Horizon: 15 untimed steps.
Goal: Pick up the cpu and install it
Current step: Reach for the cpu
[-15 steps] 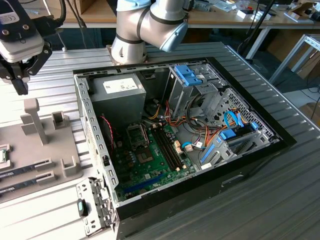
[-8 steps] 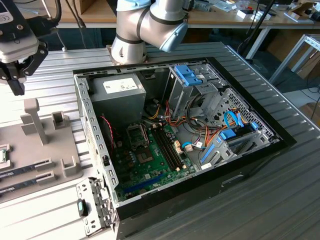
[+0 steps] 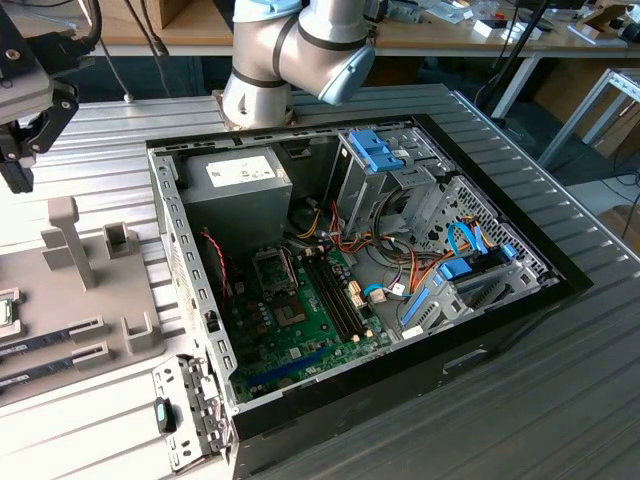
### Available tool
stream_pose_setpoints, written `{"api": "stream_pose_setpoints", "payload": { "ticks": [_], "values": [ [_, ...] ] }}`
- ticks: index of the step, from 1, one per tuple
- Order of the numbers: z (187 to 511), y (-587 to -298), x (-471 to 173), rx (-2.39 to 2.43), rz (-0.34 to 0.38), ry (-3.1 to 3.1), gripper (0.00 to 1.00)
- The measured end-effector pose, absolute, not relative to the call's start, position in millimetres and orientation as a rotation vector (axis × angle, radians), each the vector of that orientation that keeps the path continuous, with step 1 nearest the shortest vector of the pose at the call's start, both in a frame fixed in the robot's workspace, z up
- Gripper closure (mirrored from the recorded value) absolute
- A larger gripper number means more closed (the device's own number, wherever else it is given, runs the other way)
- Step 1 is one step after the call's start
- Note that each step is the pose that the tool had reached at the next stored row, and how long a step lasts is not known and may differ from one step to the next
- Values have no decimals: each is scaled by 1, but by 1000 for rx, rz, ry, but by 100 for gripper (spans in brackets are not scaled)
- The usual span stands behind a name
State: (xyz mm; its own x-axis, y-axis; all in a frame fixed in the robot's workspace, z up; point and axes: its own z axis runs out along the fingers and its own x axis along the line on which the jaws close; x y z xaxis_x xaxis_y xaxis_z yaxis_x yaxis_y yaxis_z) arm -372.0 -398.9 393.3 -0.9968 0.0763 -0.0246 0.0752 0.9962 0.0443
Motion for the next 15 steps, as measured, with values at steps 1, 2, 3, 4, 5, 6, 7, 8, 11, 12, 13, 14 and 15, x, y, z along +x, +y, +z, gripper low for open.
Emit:
{"api": "stream_pose_setpoints", "payload": {
  "ticks": [1, 2, 3, 4, 5, 6, 7, 8, 11, 12, 13, 14, 15],
  "values": [
    [393, -399, -373, 118, 68, 3112, 89],
    [393, -399, -375, 118, 68, 3112, 89],
    [393, -399, -376, 118, 68, 3112, 89],
    [393, -399, -377, 118, 68, 3112, 89],
    [393, -399, -378, 118, 68, 3112, 89],
    [393, -399, -378, 118, 68, 3112, 89],
    [393, -399, -379, 118, 68, 3112, 89],
    [393, -399, -379, 118, 68, 3112, 89],
    [392, -399, -381, 118, 68, 3112, 89],
    [392, -399, -382, 118, 68, 3112, 89],
    [392, -399, -383, 118, 68, 3112, 89],
    [392, -399, -383, 118, 68, 3112, 89],
    [392, -399, -384, 118, 68, 3112, 89]
  ]
}}
